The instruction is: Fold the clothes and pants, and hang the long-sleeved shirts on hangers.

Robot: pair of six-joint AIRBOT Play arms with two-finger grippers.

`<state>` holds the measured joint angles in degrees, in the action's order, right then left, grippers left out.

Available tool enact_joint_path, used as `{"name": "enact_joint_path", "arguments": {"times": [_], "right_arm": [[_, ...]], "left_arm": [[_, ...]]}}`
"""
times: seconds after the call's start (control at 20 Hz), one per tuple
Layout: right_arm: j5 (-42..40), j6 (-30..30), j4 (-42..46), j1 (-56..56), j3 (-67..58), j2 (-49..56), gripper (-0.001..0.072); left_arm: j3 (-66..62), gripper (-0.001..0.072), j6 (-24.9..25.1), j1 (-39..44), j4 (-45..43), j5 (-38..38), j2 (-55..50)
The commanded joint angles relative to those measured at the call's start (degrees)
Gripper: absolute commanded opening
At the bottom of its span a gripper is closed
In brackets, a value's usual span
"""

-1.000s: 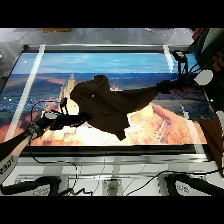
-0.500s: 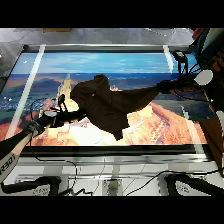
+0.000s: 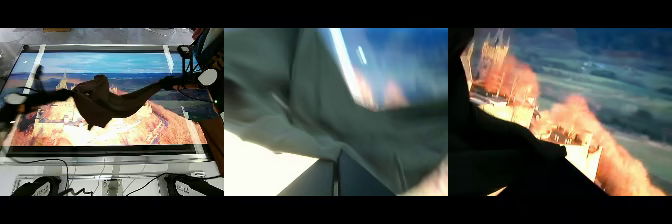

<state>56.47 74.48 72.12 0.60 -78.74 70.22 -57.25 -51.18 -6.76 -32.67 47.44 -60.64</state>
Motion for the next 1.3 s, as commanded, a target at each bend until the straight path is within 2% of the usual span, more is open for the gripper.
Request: {"name": "enact_joint_path", "arguments": {"times": [0.0, 0.3, 0.5, 0.8, 1.0, 1.15, 1.25], "right_arm": [[-6.7, 0.1, -1.4, 0.0, -0.3, -4.3, 0.0012], [-19.5, 0.1, -7.2, 0.0, -0.3, -20.7, 0.0013], [-24.1, 0.1, -9.2, 0.0, -0.3, -33.0, 0.0012], [-29.1, 0.1, -9.9, 0.0, -0.3, -45.0, 0.0013], [-27.4, 0.1, -13.1, 0.0, -0.3, -45.5, 0.0012], [-23.6, 0.1, -13.0, 0.0, -0.3, -42.0, 0.0012], [-19.1, 0.1, -12.9, 0.0, -0.3, -37.5, 0.0012]], "left_arm": [[-3.8, 0.0012, 0.2, -8.2, -1.2, -5.5, 12.1], [-5.2, 0.0012, 0.2, -10.3, -1.2, -32.0, 29.2], [-5.2, 0.0012, 0.2, -10.3, -1.2, -39.4, 36.0], [-5.2, 0.0013, 0.1, -10.2, -1.1, -40.0, 40.0], [-5.2, 0.0012, -0.7, -10.2, 6.8, -38.8, 39.1], [-5.2, 0.0012, -0.7, -10.2, 6.8, -34.0, 36.4], [-5.2, 0.0012, -0.7, -10.2, 6.8, -25.7, 32.7]]}}
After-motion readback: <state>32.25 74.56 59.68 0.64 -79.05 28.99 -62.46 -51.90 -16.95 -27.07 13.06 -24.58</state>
